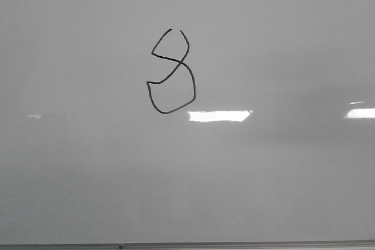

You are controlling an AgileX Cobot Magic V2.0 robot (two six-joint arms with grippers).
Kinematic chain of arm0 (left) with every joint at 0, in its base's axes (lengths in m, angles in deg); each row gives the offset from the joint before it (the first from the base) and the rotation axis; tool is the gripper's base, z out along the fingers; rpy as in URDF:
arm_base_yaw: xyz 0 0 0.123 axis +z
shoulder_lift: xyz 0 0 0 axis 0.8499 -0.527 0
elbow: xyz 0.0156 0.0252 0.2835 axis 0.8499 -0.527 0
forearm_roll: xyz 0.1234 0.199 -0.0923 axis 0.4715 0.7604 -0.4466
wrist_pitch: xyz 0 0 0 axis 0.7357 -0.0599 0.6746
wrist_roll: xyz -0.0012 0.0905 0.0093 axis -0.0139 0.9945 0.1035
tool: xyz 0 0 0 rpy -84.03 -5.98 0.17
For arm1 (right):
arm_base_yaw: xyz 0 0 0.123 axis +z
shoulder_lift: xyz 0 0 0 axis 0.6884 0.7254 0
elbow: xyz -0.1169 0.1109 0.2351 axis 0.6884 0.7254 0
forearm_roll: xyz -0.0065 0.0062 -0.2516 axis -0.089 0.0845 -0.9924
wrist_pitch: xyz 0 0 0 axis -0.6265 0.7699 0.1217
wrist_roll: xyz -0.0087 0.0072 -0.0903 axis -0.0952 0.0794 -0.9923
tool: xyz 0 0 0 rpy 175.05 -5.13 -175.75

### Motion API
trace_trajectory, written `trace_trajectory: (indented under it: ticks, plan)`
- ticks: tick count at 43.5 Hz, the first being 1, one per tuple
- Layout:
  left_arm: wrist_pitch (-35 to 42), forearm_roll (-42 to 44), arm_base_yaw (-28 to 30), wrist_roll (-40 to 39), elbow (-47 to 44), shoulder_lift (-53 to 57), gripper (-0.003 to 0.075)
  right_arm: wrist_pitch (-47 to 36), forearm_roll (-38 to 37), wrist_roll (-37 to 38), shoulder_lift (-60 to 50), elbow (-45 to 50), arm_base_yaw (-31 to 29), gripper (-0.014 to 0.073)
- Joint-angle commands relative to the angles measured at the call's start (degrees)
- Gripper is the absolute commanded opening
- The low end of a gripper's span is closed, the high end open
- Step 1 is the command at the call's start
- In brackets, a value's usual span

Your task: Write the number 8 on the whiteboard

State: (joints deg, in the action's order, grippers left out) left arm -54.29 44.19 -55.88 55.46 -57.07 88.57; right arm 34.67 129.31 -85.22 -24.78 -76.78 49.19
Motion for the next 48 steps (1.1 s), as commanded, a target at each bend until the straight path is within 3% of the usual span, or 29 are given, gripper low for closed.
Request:
trace_trajectory:
  ticks: [1, 4, 9, 13, 18, 32, 48]
  plan:
    - [4.7, -0.1, 0.0, -0.5, -0.8, 0.7, -0.0021, -6.7, 0.8, -0.7, -0.3, -0.7, -0.3, -0.0060]
    - [4.7, -0.1, 0.0, -0.5, -0.8, 0.7, -0.0021, -16.7, -4.1, 3.0, -2.9, 1.7, -0.4, -0.0060]
    - [4.7, -0.1, 0.0, -0.5, -0.8, 0.7, -0.0021, -33.0, -27.6, 28.7, -12.9, 10.1, -1.5, -0.0060]
    - [4.7, -0.1, 0.0, -0.5, -0.8, 0.7, -0.0021, -37.5, -38.2, 39.9, -16.2, 14.9, -2.9, -0.0060]
    - [4.7, -0.1, 0.0, -0.5, -0.8, 0.7, -0.0021, -38.7, -43.1, 48.3, -18.4, 20.3, -4.7, -0.0060]
    - [4.7, -0.1, 0.0, -0.5, -0.8, 0.7, -0.0021, -33.2, -44.3, 48.9, -24.8, 24.0, -6.9, -0.0060]
    - [4.7, -0.1, 0.0, -0.5, -0.8, 0.7, -0.0021, -31.0, -44.3, 48.9, -24.6, 24.0, -6.9, -0.0060]
